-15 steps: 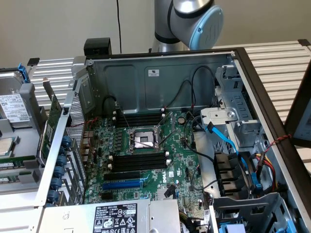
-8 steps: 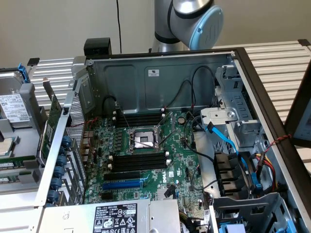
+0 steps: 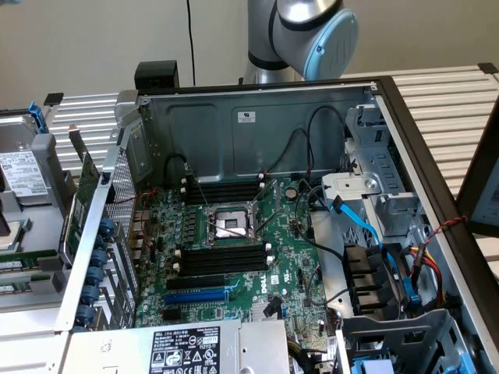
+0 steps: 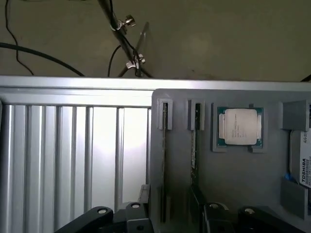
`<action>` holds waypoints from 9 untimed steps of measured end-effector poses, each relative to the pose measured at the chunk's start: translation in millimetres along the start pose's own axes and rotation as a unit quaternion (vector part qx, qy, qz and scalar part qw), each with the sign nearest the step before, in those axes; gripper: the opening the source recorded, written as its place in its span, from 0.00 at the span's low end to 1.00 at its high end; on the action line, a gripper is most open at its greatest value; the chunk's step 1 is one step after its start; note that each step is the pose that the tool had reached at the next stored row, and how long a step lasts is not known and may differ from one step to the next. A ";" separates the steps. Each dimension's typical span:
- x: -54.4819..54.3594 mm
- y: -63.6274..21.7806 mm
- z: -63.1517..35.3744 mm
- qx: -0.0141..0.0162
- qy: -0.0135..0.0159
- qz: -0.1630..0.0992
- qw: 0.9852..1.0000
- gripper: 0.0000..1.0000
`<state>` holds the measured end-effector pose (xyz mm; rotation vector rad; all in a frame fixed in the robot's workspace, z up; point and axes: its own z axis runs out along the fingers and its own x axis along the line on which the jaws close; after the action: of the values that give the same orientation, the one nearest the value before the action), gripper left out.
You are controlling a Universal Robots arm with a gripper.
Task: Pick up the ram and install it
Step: 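Pick up the ram and move it above insertion slot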
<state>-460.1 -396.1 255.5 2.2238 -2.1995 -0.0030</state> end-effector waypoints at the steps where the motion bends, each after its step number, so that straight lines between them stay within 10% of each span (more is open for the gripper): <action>1: 0.0 0.0 1.8 0.000 0.000 0.000 1.000 0.45; 9: -0.2 -0.1 16.4 0.000 0.000 0.000 1.000 0.45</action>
<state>-460.1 -396.1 239.1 2.2236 -2.1996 -0.0032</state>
